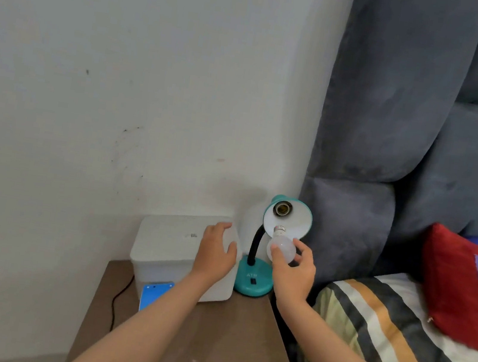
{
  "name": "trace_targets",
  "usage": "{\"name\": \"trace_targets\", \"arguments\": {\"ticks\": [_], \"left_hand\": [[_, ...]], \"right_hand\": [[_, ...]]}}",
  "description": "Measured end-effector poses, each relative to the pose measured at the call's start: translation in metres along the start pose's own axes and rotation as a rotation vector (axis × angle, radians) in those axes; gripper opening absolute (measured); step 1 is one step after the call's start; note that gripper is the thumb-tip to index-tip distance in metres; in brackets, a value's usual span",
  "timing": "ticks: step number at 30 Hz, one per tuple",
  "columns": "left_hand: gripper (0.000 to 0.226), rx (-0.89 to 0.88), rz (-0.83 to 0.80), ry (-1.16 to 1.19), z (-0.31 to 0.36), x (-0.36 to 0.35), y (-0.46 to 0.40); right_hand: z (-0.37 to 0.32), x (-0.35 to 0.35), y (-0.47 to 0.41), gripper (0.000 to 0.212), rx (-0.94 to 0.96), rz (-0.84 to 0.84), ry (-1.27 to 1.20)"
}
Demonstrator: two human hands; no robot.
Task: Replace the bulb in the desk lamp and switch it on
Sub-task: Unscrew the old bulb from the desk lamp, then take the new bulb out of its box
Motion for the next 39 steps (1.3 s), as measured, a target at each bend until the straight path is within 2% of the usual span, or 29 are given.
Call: {"name": "trace_targets", "arguments": {"ticks": [11,17,22,29,31,33,36,39], "left_hand": [[0.031,0.261,0.073,-0.208,-0.114,0.052,0.097],[0.051,0.449,0.033,-0.185,-0.161,0.054,0.119],[0.056,0.472,0.023,-0.181,-0.175,0.046,0.123],[0.044,0.485,0.125,-0.067,-0.182,0.046,0.123],[0.043,0.51,0.134,-0.005,-0.188,0.045,0.123],[0.044,0.519,0.126,0.03,-0.19,0.044,0.121],[0.047,0.509,0.122,0.059,-0.19,0.044,0.12],[0.045,0.514,0.141,0.074,-0.192,0.045,0.12]], "right_hand": [[0.078,-0.032,0.096,0.042,-0.163,-0.142,0.207],[0.126,-0.047,0.123,0.034,-0.305,-0.164,0.315],[0.162,-0.058,0.135,0.039,-0.444,-0.192,0.382],[0.18,-0.077,0.128,0.044,-0.475,-0.256,0.409],[0.181,-0.083,0.125,0.054,-0.457,-0.289,0.459],[0.173,-0.084,0.121,0.059,-0.337,-0.281,0.525],[0.14,-0.096,0.122,0.038,0.01,-0.34,0.465],[0.125,-0.114,0.13,0.026,0.067,-0.464,0.351]]}}
Point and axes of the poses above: each hand's wrist, its own y-axis away from the middle knuckle, its own x-axis out of the back of the hand, z = x × y, the point moved 9 cm from there along -y, towards the middle knuckle, and after that the axes turned 10 degrees about -y, right-handed, at the moved point
